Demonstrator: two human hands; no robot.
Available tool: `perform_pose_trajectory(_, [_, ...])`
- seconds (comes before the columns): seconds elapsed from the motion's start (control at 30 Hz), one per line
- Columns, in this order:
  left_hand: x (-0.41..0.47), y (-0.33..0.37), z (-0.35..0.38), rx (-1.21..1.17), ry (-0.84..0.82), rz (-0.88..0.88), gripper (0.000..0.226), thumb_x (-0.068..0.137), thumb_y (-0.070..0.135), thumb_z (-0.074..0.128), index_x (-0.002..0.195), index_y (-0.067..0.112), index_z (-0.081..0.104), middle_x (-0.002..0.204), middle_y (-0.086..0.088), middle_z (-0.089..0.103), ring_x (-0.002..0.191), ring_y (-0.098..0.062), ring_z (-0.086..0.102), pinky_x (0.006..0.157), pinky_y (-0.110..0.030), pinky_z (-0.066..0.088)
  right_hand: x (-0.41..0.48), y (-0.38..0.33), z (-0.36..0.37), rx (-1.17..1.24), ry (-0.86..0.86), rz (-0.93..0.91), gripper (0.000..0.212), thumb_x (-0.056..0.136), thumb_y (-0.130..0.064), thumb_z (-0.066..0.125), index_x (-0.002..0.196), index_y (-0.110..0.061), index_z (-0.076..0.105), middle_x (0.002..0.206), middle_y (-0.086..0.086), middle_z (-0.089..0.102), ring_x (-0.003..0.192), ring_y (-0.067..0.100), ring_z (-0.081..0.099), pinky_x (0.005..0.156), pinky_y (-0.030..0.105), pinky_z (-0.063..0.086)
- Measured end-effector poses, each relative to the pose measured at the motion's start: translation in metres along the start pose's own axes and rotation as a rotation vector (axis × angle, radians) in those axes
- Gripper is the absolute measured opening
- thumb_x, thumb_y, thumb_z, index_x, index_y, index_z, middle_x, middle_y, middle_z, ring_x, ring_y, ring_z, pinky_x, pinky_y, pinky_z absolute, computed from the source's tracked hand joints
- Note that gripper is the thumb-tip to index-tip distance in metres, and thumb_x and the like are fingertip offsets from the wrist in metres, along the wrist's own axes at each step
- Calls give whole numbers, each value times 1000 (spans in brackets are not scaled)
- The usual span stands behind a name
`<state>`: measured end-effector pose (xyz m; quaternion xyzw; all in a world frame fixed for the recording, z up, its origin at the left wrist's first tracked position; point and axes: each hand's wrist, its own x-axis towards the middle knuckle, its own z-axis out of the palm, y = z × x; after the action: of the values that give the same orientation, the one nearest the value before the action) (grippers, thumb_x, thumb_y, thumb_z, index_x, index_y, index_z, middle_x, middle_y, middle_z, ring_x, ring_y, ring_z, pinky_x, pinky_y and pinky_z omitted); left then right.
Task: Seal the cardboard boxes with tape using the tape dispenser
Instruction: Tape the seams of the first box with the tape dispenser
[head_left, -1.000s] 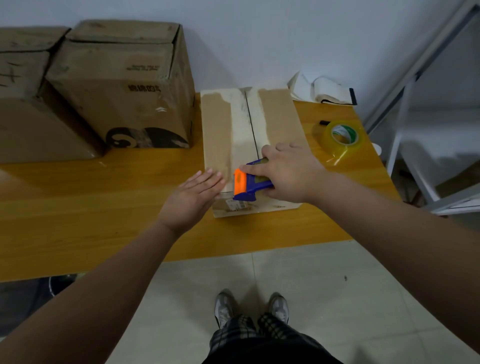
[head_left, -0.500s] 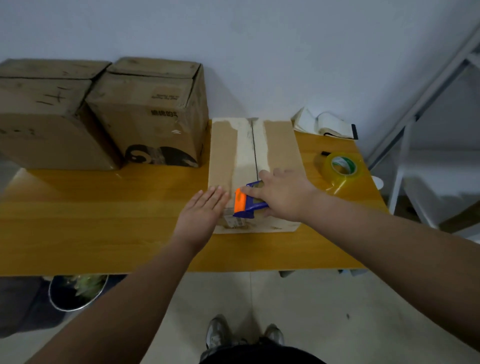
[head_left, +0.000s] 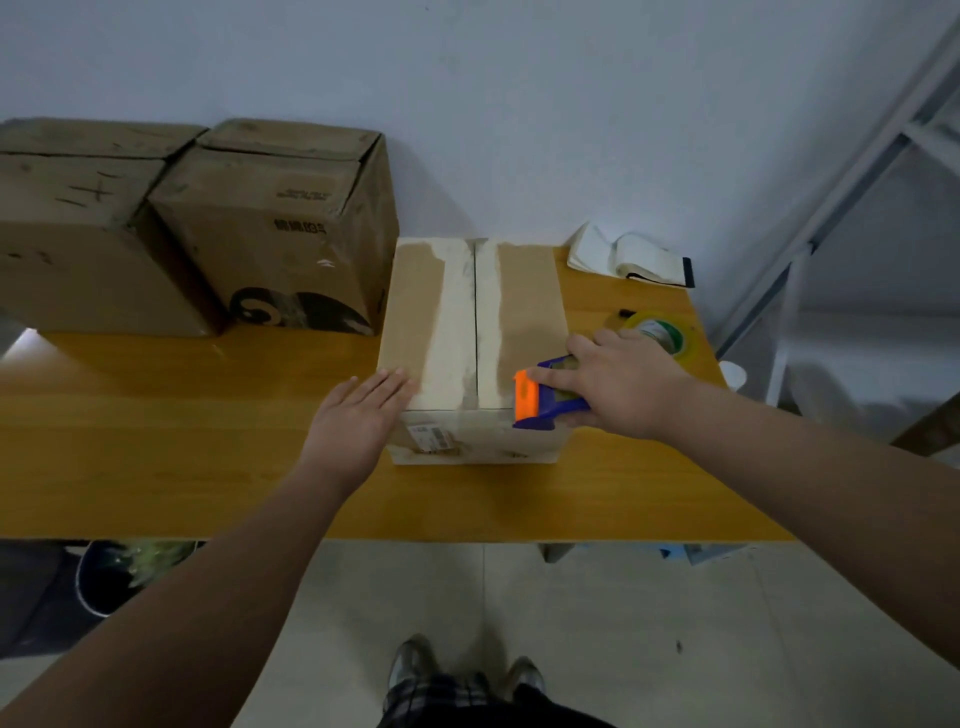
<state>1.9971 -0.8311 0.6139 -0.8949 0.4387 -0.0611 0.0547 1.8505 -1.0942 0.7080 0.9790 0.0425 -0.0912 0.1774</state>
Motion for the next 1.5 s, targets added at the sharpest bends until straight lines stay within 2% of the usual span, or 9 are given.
perform_pose_trajectory(0.3, [8, 36, -18, -43, 37, -65, 56, 87, 27, 57, 138, 17, 38, 145, -8, 38, 136, -26, 29, 112, -48, 17, 10, 3, 7, 4, -5, -27, 65, 90, -61, 41, 147, -42, 15, 127, 7, 46, 109, 27, 48, 88, 38, 39])
perform_pose_trajectory(0.43, [31, 81, -23, -35, 3, 109, 70, 88, 42, 55, 146, 23, 21, 155, -3, 19, 144, -23, 8, 111, -51, -6, 7, 4, 10, 32, 2, -35, 65, 91, -60, 41, 147, -42, 13, 125, 7, 46, 108, 28, 49, 89, 39, 38])
perform_pose_trajectory(0.57, [36, 100, -19, 42, -60, 85, 71, 94, 45, 43, 150, 21, 8, 157, 0, 14, 145, -21, 0, 103, -51, -24, 1, 3, 16, 41, 25, -2, 67, 92, -56, 42, 148, -41, 9, 127, 9, 45, 111, 29, 47, 92, 40, 39])
perform_pose_trajectory(0.67, [32, 101, -17, 105, -86, 74, 69, 97, 45, 37, 150, 19, 1, 158, -1, 8, 145, -23, -3, 100, -53, -28, 0, 0, 17, 62, 19, -15, 70, 91, -56, 44, 148, -41, 6, 127, 10, 44, 113, 29, 45, 92, 39, 37])
perform_pose_trajectory(0.87, [35, 105, -22, 125, -120, 75, 66, 98, 49, 28, 150, 18, 1, 159, 0, 5, 145, -21, -7, 100, -55, -27, -59, 77, 34, -10, -8, 68, 78, 85, -64, 47, 146, -45, 2, 131, 5, 40, 117, 23, 43, 89, 35, 39])
perform_pose_trajectory(0.97, [37, 107, -23, 107, -115, 58, 66, 98, 50, 26, 150, 19, 2, 158, 1, 5, 145, -19, -6, 102, -53, -26, -64, 76, 43, -45, -22, 84, 77, 86, -62, 48, 146, -46, 4, 131, 4, 41, 117, 24, 43, 90, 36, 39])
perform_pose_trajectory(1.23, [42, 145, -29, 69, -32, -18, 84, 86, 66, 37, 147, 11, 19, 153, -8, 23, 141, -27, 14, 112, -51, 5, -64, 71, 54, -12, 36, 96, 76, 87, -59, 49, 147, -43, 4, 137, 7, 38, 120, 28, 43, 95, 39, 38])
perform_pose_trajectory(1.37, [67, 179, -27, 20, -22, 62, 86, 89, 62, 37, 149, 7, 8, 156, -12, 15, 143, -28, 9, 114, -49, 4, -64, 73, 56, -1, 41, 111, 76, 87, -59, 49, 147, -44, 5, 138, 7, 37, 121, 28, 42, 96, 39, 37])
perform_pose_trajectory(1.5, [86, 194, -26, -1, -56, 61, 71, 97, 49, 29, 148, 4, 6, 156, -15, 11, 144, -28, 8, 117, -45, 6, -65, 72, 61, 29, 28, 115, 76, 87, -59, 49, 147, -44, 6, 136, 9, 38, 118, 28, 44, 94, 39, 38])
